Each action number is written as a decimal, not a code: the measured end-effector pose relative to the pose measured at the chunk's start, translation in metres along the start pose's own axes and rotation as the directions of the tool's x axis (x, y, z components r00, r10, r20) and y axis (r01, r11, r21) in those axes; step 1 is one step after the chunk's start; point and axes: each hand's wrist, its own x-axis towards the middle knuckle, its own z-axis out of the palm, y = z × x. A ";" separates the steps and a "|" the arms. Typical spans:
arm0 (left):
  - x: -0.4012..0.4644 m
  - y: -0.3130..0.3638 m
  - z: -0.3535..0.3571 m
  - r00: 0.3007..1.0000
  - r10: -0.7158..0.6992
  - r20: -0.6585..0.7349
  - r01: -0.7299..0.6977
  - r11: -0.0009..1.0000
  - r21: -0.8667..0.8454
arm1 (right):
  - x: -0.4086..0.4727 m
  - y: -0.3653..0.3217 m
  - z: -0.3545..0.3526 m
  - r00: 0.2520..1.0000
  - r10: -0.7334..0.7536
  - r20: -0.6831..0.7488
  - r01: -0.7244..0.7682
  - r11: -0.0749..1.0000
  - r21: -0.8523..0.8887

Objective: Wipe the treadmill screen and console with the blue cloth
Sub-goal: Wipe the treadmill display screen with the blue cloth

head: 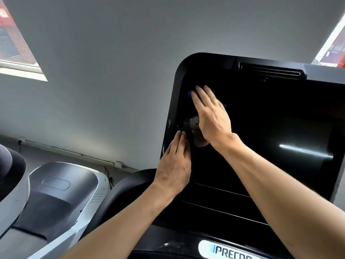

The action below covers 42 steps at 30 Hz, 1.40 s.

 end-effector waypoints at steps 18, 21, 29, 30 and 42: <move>0.024 -0.011 -0.003 0.998 0.013 0.054 -0.005 0.987 -0.159 | 0.016 0.000 0.016 0.986 -0.146 -0.075 0.145 0.989 -0.020; 0.034 -0.008 -0.009 0.996 0.007 0.092 0.007 0.990 -0.143 | 0.026 0.006 0.007 0.994 -0.050 -0.093 0.047 0.998 -0.039; 0.039 0.004 -0.006 0.992 0.024 0.127 -0.019 0.999 -0.039 | 0.021 0.003 0.013 0.996 -0.046 -0.078 0.046 0.999 -0.005; 0.039 0.005 -0.005 0.991 0.022 0.135 -0.016 0.999 -0.047 | 0.028 0.004 0.009 0.995 -0.093 -0.046 0.093 0.996 0.009; 0.065 0.003 -0.021 0.985 -0.100 -0.142 0.049 0.944 -0.325 | 0.012 0.015 -0.004 0.984 -0.008 -0.180 0.076 0.926 0.370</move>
